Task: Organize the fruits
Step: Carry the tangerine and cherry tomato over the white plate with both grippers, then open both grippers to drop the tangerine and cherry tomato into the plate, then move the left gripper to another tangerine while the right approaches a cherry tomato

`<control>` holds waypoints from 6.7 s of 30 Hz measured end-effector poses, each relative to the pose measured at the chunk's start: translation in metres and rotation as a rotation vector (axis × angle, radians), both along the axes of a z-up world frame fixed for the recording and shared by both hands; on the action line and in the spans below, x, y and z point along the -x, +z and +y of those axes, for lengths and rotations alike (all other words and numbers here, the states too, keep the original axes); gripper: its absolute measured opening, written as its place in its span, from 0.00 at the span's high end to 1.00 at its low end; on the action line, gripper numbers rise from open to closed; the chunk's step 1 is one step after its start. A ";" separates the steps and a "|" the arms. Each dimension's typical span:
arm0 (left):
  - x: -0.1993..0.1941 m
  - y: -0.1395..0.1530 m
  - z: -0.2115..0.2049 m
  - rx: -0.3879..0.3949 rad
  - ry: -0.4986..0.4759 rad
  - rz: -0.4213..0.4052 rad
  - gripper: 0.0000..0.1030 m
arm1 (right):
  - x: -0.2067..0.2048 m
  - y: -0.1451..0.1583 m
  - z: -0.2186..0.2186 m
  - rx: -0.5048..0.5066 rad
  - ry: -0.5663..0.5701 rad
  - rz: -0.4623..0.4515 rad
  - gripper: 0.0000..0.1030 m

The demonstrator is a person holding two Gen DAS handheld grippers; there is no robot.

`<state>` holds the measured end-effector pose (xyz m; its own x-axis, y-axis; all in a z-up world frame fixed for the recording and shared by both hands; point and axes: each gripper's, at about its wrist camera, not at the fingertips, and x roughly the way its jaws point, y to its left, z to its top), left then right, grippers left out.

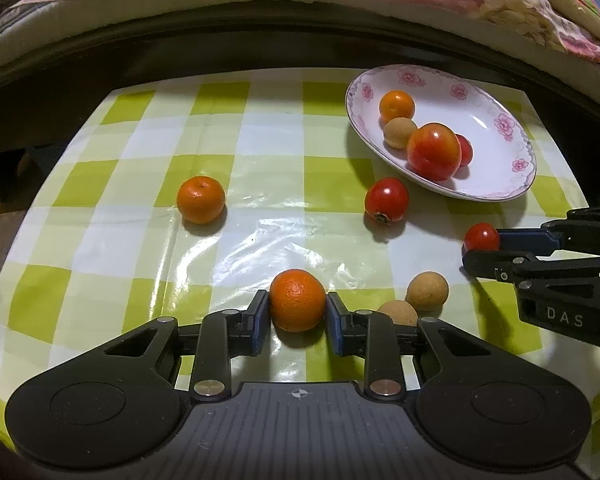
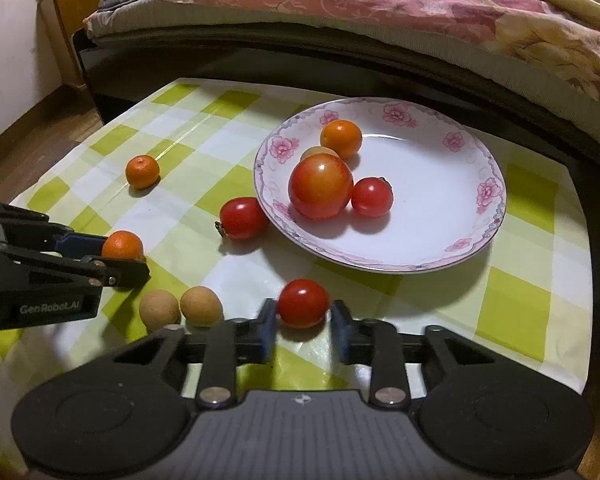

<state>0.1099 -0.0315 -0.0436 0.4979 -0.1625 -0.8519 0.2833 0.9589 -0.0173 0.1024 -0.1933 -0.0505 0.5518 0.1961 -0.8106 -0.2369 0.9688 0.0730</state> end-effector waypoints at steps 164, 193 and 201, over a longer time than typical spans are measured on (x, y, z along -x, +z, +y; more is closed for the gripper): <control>-0.003 0.087 -0.011 0.054 0.017 -0.223 0.31 | -0.015 0.076 -0.003 -0.131 -0.129 -0.151 0.60; 0.015 0.058 0.051 -0.010 0.102 -0.142 0.17 | -0.010 0.033 0.024 -0.171 -0.082 -0.027 0.60; 0.016 0.052 0.045 -0.019 0.063 -0.133 0.17 | -0.026 0.017 0.033 -0.178 -0.076 -0.029 0.60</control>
<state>0.0938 0.0134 0.0088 0.6154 -0.1120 -0.7802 0.2212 0.9746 0.0346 0.1282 -0.1604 -0.0335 0.5929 0.2916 -0.7507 -0.1677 0.9564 0.2390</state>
